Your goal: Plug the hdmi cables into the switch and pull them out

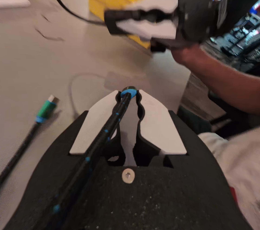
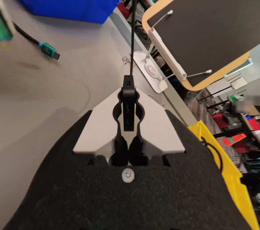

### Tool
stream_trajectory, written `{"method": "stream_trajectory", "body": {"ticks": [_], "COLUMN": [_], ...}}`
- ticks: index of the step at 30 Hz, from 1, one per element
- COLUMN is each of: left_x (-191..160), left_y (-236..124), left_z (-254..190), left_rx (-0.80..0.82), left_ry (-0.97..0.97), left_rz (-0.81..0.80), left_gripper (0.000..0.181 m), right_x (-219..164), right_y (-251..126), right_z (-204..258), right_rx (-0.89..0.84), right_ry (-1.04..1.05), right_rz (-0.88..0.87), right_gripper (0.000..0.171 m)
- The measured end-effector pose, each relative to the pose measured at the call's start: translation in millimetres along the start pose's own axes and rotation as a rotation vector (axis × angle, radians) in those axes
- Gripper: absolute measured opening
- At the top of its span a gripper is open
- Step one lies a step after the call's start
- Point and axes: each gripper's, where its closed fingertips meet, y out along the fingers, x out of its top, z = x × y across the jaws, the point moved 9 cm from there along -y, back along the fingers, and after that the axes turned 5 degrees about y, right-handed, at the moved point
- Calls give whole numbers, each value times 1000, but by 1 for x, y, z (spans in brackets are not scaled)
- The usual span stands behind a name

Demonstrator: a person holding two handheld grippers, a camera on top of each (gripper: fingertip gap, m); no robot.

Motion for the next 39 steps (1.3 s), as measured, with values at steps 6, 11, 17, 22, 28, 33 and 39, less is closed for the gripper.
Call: {"method": "stream_trajectory", "body": {"ticks": [6, 11, 17, 22, 28, 33, 39], "left_x": [-6, -7, -6, -8, -11, -12, -12], "left_y": [9, 7, 8, 11, 10, 5, 4], "left_z": [-13, -3, 4, 2, 2, 7, 7], "left_rx": [-20, -43, -39, -40, -32, -20, -42], "left_ry": [206, 111, 101, 112, 114, 97, 78], "left_rz": [83, 52, 61, 84, 103, 93, 75], "left_gripper": [21, 21, 21, 21, 21, 21, 21], "right_x": [-4, -22, -93, -125, -192, -216, -153], "right_y": [-53, -125, -95, -38, 22, 38, 6], "right_z": [-92, -200, -274, -324, -325, -299, -323], "right_rx": [-2, -135, 217, 574, 629, 526, 308], "right_ry": [256, 414, 358, 603, 714, 469, 415], "right_rz": [-61, -52, 404, 467, 765, 1002, 834], "right_gripper": [13, 13, 13, 12, 15, 47, 67]}}
